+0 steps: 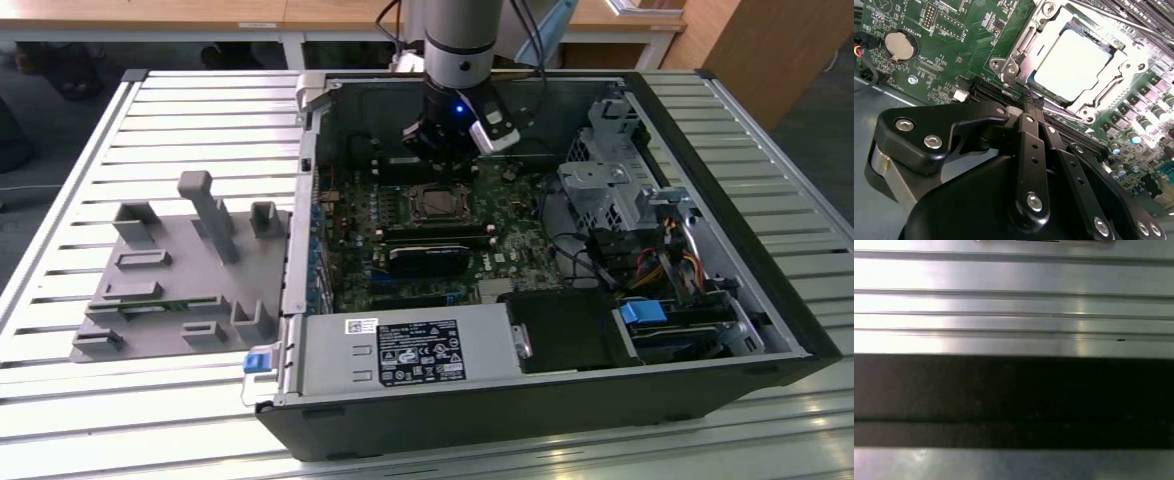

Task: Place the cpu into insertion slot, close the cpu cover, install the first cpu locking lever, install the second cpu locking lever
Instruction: 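Install the first cpu locking lever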

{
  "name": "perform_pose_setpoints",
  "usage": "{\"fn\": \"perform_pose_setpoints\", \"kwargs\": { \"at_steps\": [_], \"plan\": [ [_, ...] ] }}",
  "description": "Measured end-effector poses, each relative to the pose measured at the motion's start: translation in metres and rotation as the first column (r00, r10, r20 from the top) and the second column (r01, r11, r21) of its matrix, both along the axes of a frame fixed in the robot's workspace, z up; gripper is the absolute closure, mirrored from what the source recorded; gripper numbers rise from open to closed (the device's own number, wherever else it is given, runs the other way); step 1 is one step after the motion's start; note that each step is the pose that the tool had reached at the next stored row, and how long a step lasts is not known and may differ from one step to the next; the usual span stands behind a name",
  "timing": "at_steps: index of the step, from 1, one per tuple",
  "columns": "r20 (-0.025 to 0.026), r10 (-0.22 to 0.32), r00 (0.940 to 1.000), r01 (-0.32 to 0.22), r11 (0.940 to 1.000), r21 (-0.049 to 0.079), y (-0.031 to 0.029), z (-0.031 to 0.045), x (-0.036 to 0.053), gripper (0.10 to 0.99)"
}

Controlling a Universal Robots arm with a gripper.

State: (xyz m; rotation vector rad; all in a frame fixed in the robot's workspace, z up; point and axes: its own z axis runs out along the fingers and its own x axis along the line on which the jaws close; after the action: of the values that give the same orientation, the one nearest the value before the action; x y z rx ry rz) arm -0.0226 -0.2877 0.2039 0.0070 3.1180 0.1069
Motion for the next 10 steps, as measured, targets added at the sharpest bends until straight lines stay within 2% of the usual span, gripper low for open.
{"fn": "perform_pose_setpoints", "kwargs": {
  "at_steps": [10],
  "plan": [
    [0.0, 0.0, 1.0, 0.0, 1.0, 0.0, 0.0001, -0.0019, 0.0009, 0.98]
  ]
}}
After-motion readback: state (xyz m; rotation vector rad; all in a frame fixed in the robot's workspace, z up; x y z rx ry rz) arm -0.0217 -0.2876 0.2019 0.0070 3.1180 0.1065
